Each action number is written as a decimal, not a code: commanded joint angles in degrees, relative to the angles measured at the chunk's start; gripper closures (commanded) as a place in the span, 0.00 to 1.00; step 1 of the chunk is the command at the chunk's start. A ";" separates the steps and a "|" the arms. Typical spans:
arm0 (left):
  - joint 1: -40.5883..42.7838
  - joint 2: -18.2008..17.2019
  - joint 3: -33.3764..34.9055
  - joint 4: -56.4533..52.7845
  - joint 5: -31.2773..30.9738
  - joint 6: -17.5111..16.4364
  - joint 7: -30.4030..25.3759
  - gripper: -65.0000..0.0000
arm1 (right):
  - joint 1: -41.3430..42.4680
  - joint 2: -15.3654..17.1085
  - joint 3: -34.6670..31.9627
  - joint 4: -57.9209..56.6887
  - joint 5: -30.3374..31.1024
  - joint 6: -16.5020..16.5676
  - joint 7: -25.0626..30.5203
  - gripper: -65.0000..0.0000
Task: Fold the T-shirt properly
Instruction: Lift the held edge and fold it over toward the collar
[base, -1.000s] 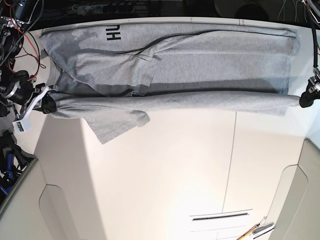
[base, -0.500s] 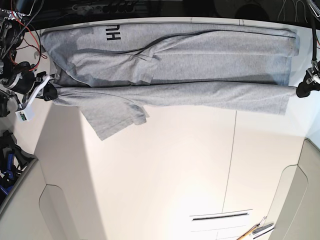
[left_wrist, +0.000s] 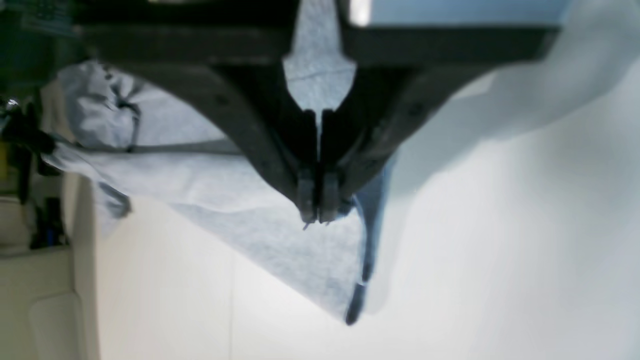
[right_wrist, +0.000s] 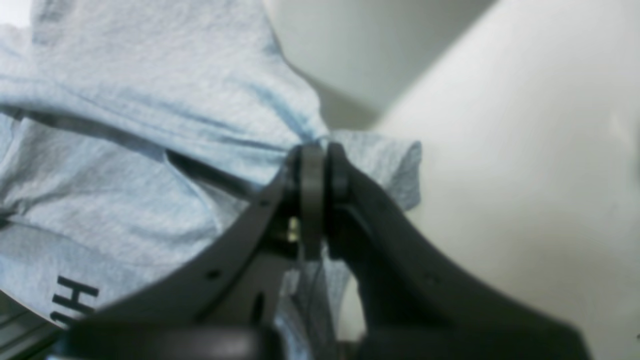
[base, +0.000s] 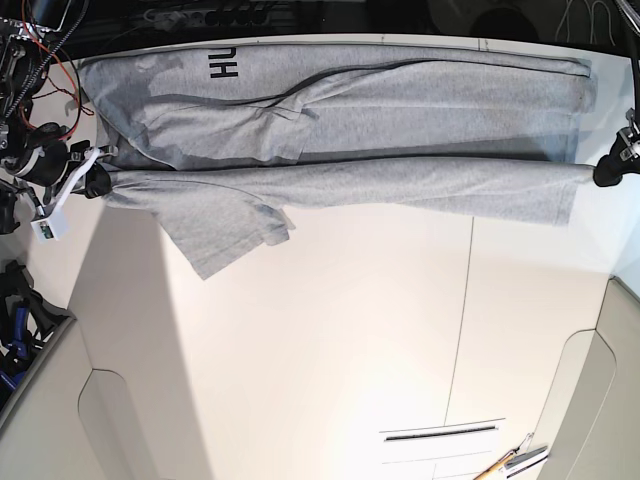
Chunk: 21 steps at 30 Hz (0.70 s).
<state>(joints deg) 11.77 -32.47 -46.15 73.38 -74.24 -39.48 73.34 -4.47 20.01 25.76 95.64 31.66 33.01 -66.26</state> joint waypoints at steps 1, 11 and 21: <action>0.31 -1.51 -0.48 1.01 -2.23 -0.52 -0.02 1.00 | 0.61 1.09 0.55 1.01 0.24 -0.20 0.68 1.00; 2.86 -1.57 -0.50 1.03 -4.48 -0.52 1.99 1.00 | 1.11 2.58 2.47 1.03 0.31 -0.20 1.36 1.00; 4.31 -1.86 -2.82 1.36 -5.92 -0.52 3.67 1.00 | 0.79 2.95 3.80 1.01 4.94 -0.20 -1.11 1.00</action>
<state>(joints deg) 16.21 -32.73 -48.34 73.69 -78.72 -39.48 77.47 -4.27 21.89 29.23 95.64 36.10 33.01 -67.81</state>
